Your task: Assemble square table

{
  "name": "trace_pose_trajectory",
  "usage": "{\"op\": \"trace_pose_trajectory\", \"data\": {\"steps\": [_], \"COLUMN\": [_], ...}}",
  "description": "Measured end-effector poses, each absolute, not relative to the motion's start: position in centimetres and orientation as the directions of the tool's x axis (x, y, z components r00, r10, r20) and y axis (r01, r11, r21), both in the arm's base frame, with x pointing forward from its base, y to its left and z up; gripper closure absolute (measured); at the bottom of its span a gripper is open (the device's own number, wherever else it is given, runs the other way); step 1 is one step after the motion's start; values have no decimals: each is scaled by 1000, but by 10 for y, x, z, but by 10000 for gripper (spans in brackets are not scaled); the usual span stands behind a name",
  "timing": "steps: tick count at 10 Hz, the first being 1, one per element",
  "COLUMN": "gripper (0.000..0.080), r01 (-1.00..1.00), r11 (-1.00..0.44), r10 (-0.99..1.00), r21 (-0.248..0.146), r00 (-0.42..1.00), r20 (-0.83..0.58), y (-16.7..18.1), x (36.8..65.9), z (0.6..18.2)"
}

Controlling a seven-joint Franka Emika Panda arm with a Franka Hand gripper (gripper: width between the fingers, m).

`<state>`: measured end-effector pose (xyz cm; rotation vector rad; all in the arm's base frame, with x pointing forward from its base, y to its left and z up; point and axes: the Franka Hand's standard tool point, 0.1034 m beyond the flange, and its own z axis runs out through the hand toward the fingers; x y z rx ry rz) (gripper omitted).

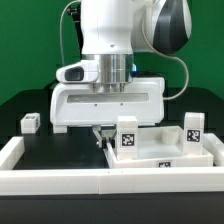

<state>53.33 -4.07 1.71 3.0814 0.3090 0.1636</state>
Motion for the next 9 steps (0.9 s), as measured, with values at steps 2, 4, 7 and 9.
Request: {"op": "trace_pose_trajectory", "data": {"steps": [2,4,7,9], "gripper": [739,738,735,735], "r01": [306,396,536,690], "r11": [-949,-914,-837,-711], "r10": [312,402,544,699], "r21": [70,85,106,133], "r00": [946,912,838,715], "r20": [89,76,54,28], "y": [-43,-46,-47,-40], "x": [534,534,536,545], "z": [17,17,18,22]}}
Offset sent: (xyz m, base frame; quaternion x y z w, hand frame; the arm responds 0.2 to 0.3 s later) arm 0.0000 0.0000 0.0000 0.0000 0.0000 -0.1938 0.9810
